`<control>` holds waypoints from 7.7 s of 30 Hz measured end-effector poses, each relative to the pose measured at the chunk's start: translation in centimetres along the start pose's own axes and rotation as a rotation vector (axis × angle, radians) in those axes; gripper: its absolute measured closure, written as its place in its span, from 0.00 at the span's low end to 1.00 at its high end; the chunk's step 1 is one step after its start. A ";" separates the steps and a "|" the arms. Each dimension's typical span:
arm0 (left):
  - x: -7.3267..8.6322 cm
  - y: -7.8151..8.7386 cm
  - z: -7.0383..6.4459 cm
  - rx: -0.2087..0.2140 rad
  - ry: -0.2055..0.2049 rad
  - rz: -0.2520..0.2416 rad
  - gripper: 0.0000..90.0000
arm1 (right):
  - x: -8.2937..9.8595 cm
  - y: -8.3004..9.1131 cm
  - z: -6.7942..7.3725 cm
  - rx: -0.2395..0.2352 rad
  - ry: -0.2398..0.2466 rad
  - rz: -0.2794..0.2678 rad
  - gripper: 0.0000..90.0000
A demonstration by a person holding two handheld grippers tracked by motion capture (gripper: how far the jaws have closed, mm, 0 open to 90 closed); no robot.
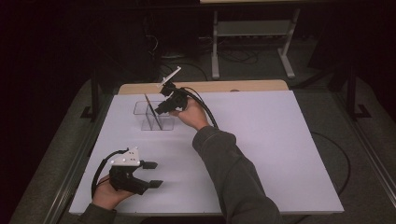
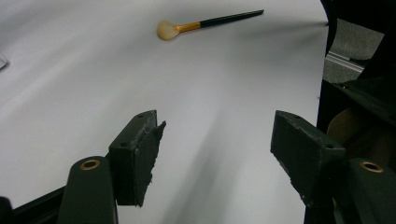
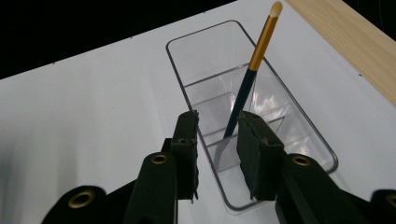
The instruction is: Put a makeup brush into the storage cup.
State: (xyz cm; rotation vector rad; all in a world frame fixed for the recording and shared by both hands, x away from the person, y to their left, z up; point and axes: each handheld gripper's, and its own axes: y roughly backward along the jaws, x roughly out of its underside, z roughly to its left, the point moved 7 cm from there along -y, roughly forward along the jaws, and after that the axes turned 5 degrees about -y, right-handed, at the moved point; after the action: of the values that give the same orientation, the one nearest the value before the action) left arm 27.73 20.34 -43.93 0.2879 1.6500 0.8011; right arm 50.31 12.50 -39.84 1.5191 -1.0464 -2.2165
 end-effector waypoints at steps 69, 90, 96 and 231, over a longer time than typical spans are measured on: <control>0.1 -0.6 0.3 -0.010 0.047 0.007 0.32 | 6.6 6.7 -0.6 -0.001 -0.062 -0.050 0.56; 0.0 -0.4 0.5 -0.010 0.047 -0.003 0.31 | 8.4 8.4 -0.8 0.004 -0.098 -0.065 0.47; 0.1 -0.4 0.6 -0.014 0.046 -0.003 0.31 | 8.8 8.9 -0.7 0.001 -0.124 -0.076 0.43; -0.3 0.3 0.5 -0.051 0.040 -0.017 0.29 | 20.0 13.2 3.4 0.059 -0.176 0.081 0.34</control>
State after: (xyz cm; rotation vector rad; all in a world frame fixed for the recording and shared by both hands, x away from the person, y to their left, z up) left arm 28.23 20.58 -43.49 0.2234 1.6646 0.8390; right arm 36.46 -6.84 -44.27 1.2977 -1.2118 -2.3143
